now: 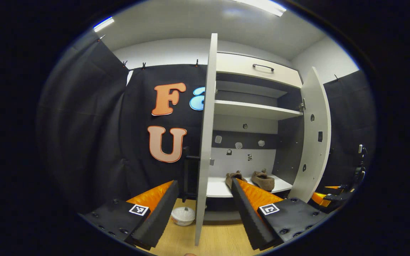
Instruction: Grab one shoe with the right hand and put it into the shoe cabinet, grab the other shoe with the left hand and put it into the shoe cabinet; then close the right door with the right hand and the left door with the left hand.
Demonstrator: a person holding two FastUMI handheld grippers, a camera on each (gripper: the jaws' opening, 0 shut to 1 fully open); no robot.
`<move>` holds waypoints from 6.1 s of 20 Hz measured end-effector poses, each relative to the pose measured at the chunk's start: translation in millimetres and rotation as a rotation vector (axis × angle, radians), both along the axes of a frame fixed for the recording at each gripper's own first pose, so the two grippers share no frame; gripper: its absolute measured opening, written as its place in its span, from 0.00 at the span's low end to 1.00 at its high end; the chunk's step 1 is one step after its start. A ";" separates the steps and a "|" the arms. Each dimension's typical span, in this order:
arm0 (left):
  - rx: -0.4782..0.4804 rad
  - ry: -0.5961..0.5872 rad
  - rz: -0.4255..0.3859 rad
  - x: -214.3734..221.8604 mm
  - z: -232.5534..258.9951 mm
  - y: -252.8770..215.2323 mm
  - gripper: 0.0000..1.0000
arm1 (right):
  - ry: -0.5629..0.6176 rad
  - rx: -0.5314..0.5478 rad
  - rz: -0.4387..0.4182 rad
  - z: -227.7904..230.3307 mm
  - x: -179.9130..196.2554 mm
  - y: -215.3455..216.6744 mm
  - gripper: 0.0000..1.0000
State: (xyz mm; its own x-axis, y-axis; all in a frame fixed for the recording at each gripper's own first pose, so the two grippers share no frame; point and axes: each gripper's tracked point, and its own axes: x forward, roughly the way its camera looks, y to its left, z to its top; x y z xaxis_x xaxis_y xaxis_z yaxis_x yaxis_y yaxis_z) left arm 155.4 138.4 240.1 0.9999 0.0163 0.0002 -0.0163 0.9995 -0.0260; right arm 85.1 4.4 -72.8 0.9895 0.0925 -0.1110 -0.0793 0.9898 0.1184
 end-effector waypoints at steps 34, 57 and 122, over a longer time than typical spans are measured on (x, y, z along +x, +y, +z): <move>-0.039 0.148 -0.054 61.1 -167.6 59.2 0.97 | 0.040 -0.055 0.088 -28.1 45.2 94.5 0.94; -0.008 0.165 -0.157 93.6 -173.1 -41.2 0.93 | -0.035 -0.047 -0.042 -0.9 11.8 -18.9 0.94; -0.002 -0.095 0.064 -37.0 119.7 120.3 0.97 | -0.259 -0.101 -0.124 192.3 -76.9 -93.5 0.94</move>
State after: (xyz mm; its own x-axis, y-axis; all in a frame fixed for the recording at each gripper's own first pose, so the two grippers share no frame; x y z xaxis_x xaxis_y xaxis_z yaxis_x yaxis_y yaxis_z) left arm 118.3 258.7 359.8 0.9923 0.0802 0.0949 -0.0774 0.9965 -0.0327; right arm 8.2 -89.2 119.5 0.9891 -0.0297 0.1443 0.0285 0.9995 0.0101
